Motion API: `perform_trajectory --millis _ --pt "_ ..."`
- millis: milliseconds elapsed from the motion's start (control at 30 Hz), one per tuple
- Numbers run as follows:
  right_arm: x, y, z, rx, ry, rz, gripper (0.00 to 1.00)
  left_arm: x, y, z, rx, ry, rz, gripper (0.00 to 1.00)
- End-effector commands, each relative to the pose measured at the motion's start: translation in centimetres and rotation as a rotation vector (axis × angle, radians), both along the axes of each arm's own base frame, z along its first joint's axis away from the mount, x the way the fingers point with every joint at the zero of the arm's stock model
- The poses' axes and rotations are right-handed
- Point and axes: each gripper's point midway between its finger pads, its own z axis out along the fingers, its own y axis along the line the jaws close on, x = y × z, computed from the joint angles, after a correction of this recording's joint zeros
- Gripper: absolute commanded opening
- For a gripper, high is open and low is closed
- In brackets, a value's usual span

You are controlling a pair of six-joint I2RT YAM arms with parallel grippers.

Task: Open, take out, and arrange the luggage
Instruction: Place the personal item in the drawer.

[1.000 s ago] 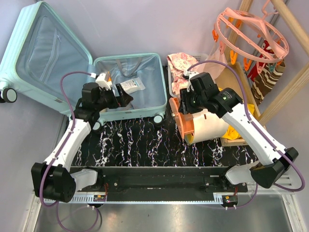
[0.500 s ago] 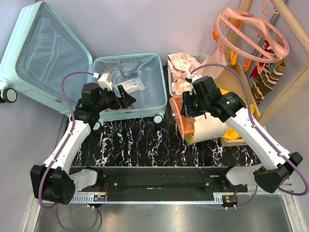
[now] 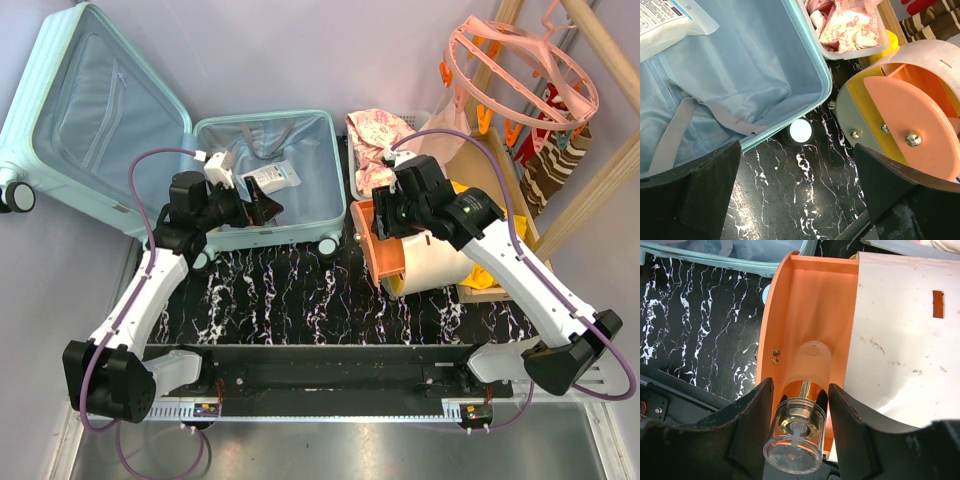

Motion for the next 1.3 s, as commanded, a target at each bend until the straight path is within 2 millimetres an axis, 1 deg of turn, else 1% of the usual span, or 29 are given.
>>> perform_trajectory --millis 0,167,333,433,467,667,767,867,900,967,1067,1100,1133,1167,1200,1233,1267 --pt "1.1 -1.4 1.3 -0.042 -0.069 -0.053 0.57 0.1 -0.7 1.8 -0.026 -0.063 -0.038 0.99" --pt "1.2 -1.6 1.7 -0.041 -0.083 -0.062 0.58 0.1 -0.7 1.7 -0.025 -0.061 -0.04 0.99" --pt "1.3 -1.8 3.2 -0.028 -0.124 -0.069 0.57 0.1 -0.9 1.6 -0.026 -0.06 -0.044 0.99" --pt "1.2 -2.0 3.8 -0.019 -0.137 -0.075 0.57 0.0 -0.9 1.4 -0.025 -0.054 -0.046 0.99" --pt "1.1 -2.0 3.8 -0.021 -0.134 -0.075 0.58 0.0 -1.0 1.5 -0.026 -0.057 -0.047 0.99" --pt "0.9 -2.5 3.7 -0.023 -0.139 -0.092 0.57 -0.1 -1.1 1.5 -0.026 -0.057 -0.052 0.99" --pt "1.0 -2.6 3.9 -0.019 -0.149 -0.097 0.57 -0.1 -1.2 1.5 -0.022 -0.058 -0.051 0.99" --pt "0.7 -2.5 4.8 0.002 -0.162 -0.085 0.57 -0.3 -1.6 1.4 -0.007 -0.068 -0.055 0.99" --pt "0.3 -2.4 5.4 0.022 -0.172 -0.073 0.57 -0.4 -1.9 1.2 -0.002 -0.066 -0.063 0.99" --pt "-0.4 -2.4 6.0 0.046 -0.183 -0.045 0.57 -0.5 -2.1 1.1 -0.003 -0.062 -0.07 0.99" --pt "-3.0 -2.1 7.1 0.118 -0.195 0.047 0.56 -0.7 -2.7 1.0 -0.011 -0.051 -0.095 0.99" --pt "-3.9 -1.7 6.6 0.14 -0.171 0.085 0.55 -0.7 -2.8 1.1 -0.017 -0.05 -0.105 0.99" --pt "-4.7 -1.3 6.6 0.174 -0.151 0.107 0.53 -0.8 -3.1 1.2 -0.018 -0.049 -0.118 0.99" --pt "-5.5 -1.3 6.4 0.19 -0.137 0.121 0.52 -0.8 -3.2 1.3 -0.021 -0.049 -0.125 0.99" --pt "-6.8 -1.3 6.0 0.215 -0.115 0.151 0.52 -1.0 -3.5 1.4 -0.028 -0.046 -0.142 0.99" --pt "-7.6 -1.4 5.8 0.23 -0.098 0.155 0.52 -0.9 -3.7 1.4 -0.032 -0.04 -0.15 0.99" --pt "-8.5 -1.7 5.9 0.247 -0.098 0.162 0.5 -1.0 -3.9 1.4 -0.034 -0.04 -0.16 0.99"
